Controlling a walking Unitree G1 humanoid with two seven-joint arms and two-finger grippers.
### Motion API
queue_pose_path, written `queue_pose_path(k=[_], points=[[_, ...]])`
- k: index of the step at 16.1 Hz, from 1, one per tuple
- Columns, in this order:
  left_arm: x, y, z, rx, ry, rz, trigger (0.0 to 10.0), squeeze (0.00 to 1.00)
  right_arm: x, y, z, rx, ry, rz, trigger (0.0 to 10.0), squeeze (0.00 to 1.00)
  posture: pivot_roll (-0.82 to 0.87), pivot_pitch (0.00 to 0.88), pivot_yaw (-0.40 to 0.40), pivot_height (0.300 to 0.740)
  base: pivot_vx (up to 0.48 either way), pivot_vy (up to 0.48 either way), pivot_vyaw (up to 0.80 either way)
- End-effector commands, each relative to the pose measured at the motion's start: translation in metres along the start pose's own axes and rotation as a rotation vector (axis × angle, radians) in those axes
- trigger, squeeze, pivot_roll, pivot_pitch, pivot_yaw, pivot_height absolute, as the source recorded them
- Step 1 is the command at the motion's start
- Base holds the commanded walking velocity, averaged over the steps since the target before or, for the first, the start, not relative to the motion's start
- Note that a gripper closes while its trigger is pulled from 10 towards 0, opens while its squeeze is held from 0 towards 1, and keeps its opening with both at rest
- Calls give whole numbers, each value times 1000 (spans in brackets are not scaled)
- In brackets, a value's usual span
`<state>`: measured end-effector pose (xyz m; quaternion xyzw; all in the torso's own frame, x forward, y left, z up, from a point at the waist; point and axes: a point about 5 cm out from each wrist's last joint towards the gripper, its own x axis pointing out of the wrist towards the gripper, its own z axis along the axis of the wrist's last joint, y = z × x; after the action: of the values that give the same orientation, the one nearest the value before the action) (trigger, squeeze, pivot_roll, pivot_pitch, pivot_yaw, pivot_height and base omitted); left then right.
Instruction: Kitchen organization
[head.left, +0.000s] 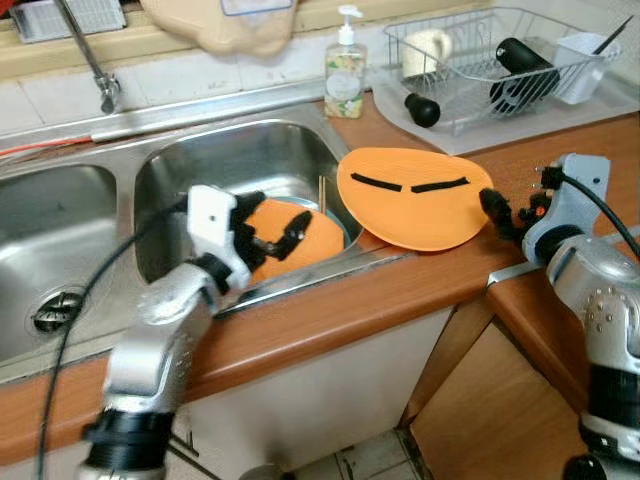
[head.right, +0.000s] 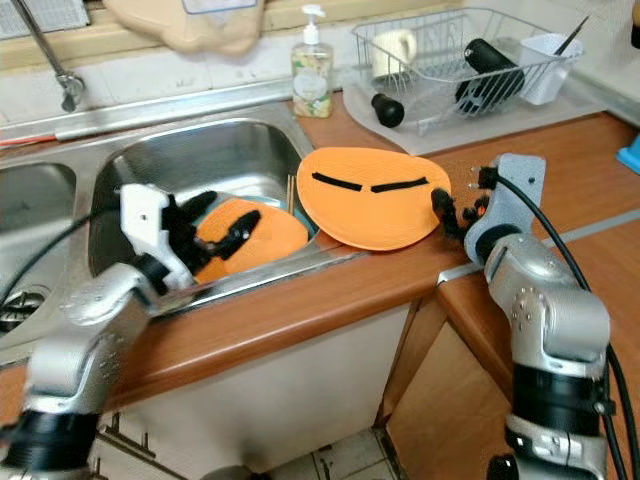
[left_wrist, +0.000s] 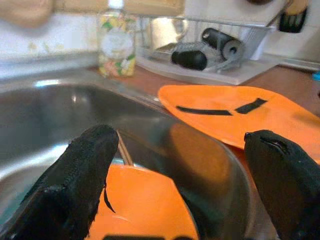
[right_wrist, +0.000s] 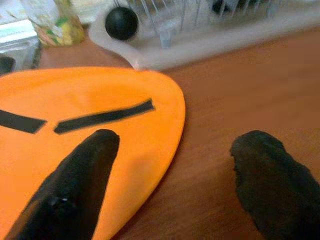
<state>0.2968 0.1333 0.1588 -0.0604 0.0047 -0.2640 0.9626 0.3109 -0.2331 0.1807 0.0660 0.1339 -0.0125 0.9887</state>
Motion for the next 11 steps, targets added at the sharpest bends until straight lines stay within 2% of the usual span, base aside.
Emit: queue_pose_path(k=[1, 2, 3, 4, 5, 6, 7, 8, 11], points=[[6, 4, -2, -30, 34, 26, 10000, 1000, 4, -1, 1, 29, 20, 5, 10000, 1000, -33, 0, 74, 740, 0, 0, 0], [16, 4, -2, -84, 51, 26, 10000, 1000, 6, 1, 0, 61, 33, 19, 10000, 827, -36, 0, 74, 740, 0, 0, 0], [28, 3, 0, -150, 58, 15, 10000, 1000, 8, 3, -1, 87, 50, 39, 10000, 78, -38, 0, 76, 740, 0, 0, 0], [34, 3, 1, -197, 68, 4, 10000, 1000, 9, 4, -4, 90, 70, 48, 10000, 0, -42, 0, 83, 740, 0, 0, 0], [42, 3, 1, -255, 73, -13, 10000, 1000, 10, 7, -8, 103, 92, 68, 10000, 0, -43, 0, 87, 740, 0, 0, 0], [51, 2, 1, -341, 79, -28, 10000, 910, 11, 12, -11, 124, 101, 98, 10000, 0, -43, 0, 91, 740, 0, 0, 0], [55, 0, 1, -394, 78, -48, 10000, 278, 11, 15, -11, 134, 102, 112, 10000, 0, -44, 0, 92, 740, 0, 0, 0], [65, -3, 0, -502, 85, -76, 10000, 0, 12, 23, -11, 146, 109, 149, 10000, 0, -44, 0, 92, 740, 0, 0, 0], [75, -5, -13, -524, 163, -69, 10000, 0, 12, 35, -13, 134, 123, 203, 10000, 0, -51, 0, 104, 740, 0, 0, 0]])
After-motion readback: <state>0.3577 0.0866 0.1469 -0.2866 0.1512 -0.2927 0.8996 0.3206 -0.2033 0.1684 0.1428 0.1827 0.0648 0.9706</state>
